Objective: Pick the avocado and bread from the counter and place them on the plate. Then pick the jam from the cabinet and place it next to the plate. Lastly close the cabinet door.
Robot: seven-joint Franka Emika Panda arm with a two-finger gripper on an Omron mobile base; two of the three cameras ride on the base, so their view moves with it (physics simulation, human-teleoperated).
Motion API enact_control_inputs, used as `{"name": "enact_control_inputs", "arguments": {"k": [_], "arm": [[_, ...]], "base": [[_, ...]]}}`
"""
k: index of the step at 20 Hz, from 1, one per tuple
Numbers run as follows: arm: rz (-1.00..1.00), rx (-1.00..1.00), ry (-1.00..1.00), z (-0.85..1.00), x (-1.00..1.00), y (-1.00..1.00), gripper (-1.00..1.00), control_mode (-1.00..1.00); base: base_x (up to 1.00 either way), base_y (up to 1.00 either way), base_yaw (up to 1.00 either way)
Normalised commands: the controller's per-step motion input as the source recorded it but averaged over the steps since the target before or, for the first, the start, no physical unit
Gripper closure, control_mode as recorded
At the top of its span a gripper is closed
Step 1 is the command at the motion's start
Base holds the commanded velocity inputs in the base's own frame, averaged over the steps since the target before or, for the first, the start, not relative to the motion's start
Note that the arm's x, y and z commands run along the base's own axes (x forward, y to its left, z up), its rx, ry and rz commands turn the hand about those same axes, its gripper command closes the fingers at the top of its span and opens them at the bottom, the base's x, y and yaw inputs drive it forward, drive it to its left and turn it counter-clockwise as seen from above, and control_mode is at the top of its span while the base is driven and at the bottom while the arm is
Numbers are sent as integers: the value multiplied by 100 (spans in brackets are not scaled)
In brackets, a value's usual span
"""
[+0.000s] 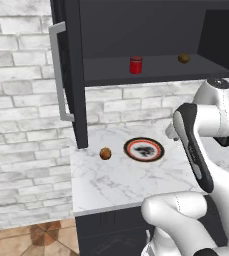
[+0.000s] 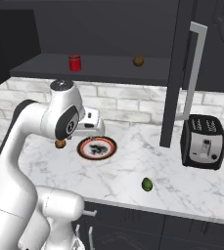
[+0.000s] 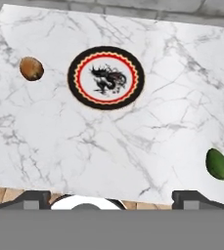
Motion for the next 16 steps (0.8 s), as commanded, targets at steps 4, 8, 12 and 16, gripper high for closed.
{"name": "enact_control_inputs", "arguments": {"k": [4,8,12,16], "arm": [[-6,0,1,-24,0,-66,-100,-100],[-6,0,6,-17,0,-64,-100,-100],[-7,0,9,-20,0,-60,-100,-100],[-7,0,13,-26,4,-51,-100,-100]], "base": [[0,0,0],[0,0,0],[0,0,0],[0,0,0]]}}
